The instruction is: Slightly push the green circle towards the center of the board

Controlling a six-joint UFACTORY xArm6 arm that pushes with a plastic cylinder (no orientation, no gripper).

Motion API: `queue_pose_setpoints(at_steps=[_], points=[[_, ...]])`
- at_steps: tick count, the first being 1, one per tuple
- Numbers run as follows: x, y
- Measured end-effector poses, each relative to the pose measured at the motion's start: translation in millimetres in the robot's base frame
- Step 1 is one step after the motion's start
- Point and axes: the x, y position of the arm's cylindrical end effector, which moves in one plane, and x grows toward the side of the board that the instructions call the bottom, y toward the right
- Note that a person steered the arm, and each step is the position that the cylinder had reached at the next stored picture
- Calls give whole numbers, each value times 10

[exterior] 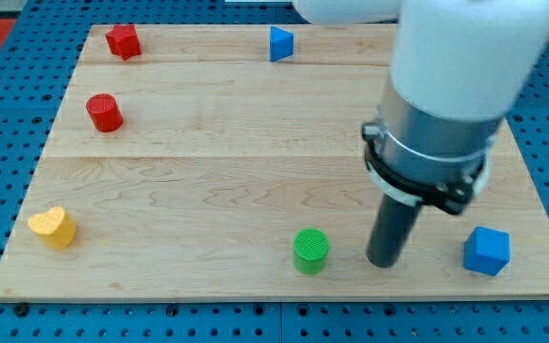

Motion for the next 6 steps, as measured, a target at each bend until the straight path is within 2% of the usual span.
queue_pose_setpoints(at_steps=[2,3,4,6], points=[[311,-129],[309,-242],[309,-623],[309,-747]])
